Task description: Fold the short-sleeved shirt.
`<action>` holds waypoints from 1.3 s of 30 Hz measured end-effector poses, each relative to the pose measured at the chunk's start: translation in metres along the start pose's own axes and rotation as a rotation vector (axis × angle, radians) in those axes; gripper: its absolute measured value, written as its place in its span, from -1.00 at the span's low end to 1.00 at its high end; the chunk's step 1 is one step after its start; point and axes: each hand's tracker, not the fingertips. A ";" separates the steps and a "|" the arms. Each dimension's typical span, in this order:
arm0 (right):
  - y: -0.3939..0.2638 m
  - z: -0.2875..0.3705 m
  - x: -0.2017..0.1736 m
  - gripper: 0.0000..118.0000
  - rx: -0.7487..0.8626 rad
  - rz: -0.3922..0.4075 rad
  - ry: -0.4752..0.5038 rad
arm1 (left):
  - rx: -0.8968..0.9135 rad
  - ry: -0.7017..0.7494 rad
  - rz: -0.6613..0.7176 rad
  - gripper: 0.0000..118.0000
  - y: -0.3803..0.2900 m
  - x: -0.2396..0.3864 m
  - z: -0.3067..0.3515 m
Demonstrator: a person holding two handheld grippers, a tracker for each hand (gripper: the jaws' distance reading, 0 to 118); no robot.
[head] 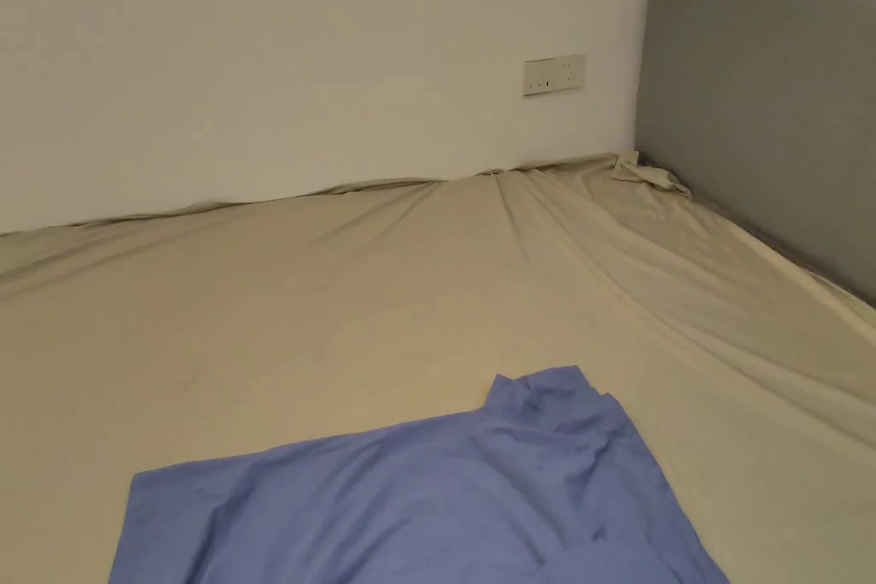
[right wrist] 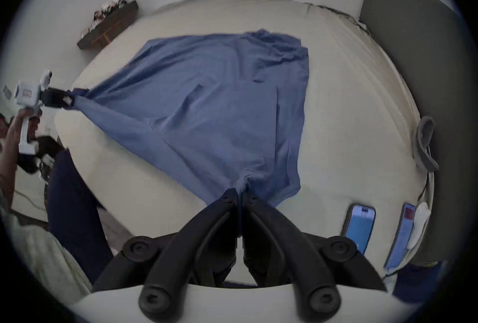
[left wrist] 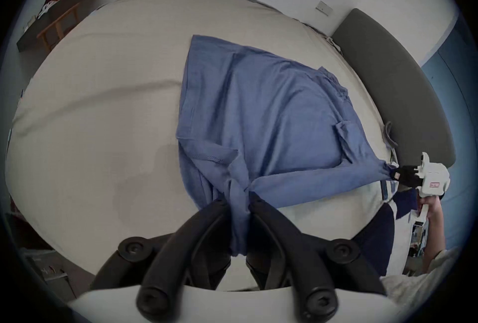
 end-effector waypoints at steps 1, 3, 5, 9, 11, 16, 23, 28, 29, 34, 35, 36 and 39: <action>-0.005 0.000 -0.002 -0.92 -0.032 0.020 -0.015 | -0.013 0.005 -0.007 -0.88 -0.005 -0.001 0.001; -0.012 -0.002 -0.003 -0.92 -0.074 0.024 -0.019 | -0.028 -0.005 -0.012 -0.88 -0.014 -0.003 0.004; -0.017 -0.004 -0.005 -0.92 -0.092 0.012 -0.012 | -0.068 -0.024 -0.005 -0.88 -0.024 -0.006 0.004; -0.029 -0.026 -0.008 -0.92 -0.168 0.006 -0.016 | -0.146 0.083 -0.071 -0.88 -0.040 -0.006 -0.018; -0.034 -0.046 -0.009 -0.92 -0.224 0.025 -0.047 | -0.176 0.090 -0.070 -0.88 -0.043 -0.009 -0.036; -0.035 -0.073 -0.015 -0.92 -0.279 0.056 -0.079 | -0.237 0.175 -0.116 -0.88 -0.050 -0.008 -0.073; -0.029 -0.070 -0.009 -0.43 -0.248 0.004 -0.027 | -0.095 0.150 -0.007 -0.07 -0.054 -0.007 -0.058; -0.007 0.024 -0.003 0.93 0.138 -0.156 -0.005 | 0.330 0.078 0.065 1.00 -0.047 0.016 0.035; -0.004 0.036 -0.006 0.99 0.201 -0.181 -0.009 | 0.343 0.090 0.083 1.00 -0.046 0.020 0.043; 0.017 0.076 -0.047 0.90 0.504 -0.248 0.031 | 0.312 0.205 0.052 1.00 -0.060 0.052 0.040; 0.018 0.072 -0.053 0.30 0.493 -0.234 0.014 | 0.278 0.217 0.043 0.68 -0.068 0.057 0.035; 0.018 0.068 -0.065 -0.67 0.497 -0.206 -0.027 | 0.271 0.206 0.031 -0.30 -0.077 0.061 0.031; 0.015 0.048 -0.086 -0.96 0.444 -0.152 0.049 | 0.164 0.127 0.106 -1.00 -0.093 0.057 0.007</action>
